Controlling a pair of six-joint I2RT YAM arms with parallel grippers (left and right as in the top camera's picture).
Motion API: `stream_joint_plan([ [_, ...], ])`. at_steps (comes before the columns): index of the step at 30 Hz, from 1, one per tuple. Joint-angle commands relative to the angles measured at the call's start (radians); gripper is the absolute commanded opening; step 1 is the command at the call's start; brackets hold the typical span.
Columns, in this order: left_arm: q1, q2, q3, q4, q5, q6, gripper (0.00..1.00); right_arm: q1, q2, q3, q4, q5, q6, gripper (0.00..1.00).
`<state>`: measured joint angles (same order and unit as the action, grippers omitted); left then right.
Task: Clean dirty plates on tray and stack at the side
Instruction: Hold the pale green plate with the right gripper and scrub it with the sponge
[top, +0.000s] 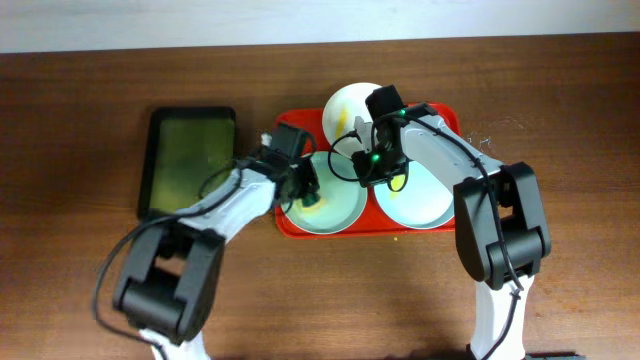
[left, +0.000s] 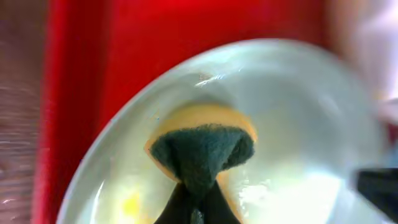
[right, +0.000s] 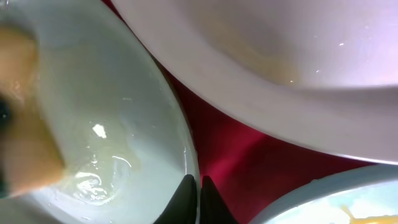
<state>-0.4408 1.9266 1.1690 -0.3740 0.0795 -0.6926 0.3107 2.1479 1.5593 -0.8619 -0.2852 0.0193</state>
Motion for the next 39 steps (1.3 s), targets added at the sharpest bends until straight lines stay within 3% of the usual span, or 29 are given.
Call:
stream_joint_plan([
  [1,-0.006,0.041,-0.005,-0.027,-0.067,0.017,0.00,0.003,0.018,-0.008,-0.001,0.024,0.008,0.05],
  [4,-0.002,0.018,0.005,-0.131,-0.289,0.017,0.00,0.003,0.018,-0.008,-0.002,0.024,0.008,0.05],
  [7,-0.002,-0.048,0.040,-0.195,-0.376,0.017,0.00,0.003,0.018,-0.008,-0.001,0.028,0.007,0.05],
  [9,-0.002,-0.110,0.051,-0.177,-0.323,0.016,0.00,0.003,0.018,-0.008,-0.001,0.028,0.008,0.05],
  [11,-0.002,-0.117,0.051,-0.134,-0.167,-0.003,0.00,0.003,0.018,-0.008,0.001,0.027,0.008,0.05],
  [13,-0.020,-0.095,0.046,-0.103,-0.056,-0.134,0.00,0.003,0.018,-0.008,0.006,0.027,0.016,0.05],
  [20,-0.122,0.047,0.044,0.020,-0.061,-0.174,0.00,0.003,0.018,-0.008,0.002,0.028,0.019,0.06],
  [25,-0.119,0.062,0.045,-0.153,-0.267,-0.173,0.00,0.003,0.018,-0.008,-0.001,0.028,0.019,0.06],
  [30,-0.119,-0.105,0.045,-0.315,-0.491,-0.173,0.00,0.003,0.018,-0.008,-0.008,0.035,0.018,0.04],
  [35,-0.119,-0.243,0.045,-0.373,-0.495,-0.147,0.00,0.003,0.014,-0.002,-0.012,0.035,0.018,0.04],
  [39,-0.064,-0.370,0.045,-0.458,-0.490,-0.148,0.00,0.014,-0.040,0.064,-0.113,0.055,-0.030,0.04],
])
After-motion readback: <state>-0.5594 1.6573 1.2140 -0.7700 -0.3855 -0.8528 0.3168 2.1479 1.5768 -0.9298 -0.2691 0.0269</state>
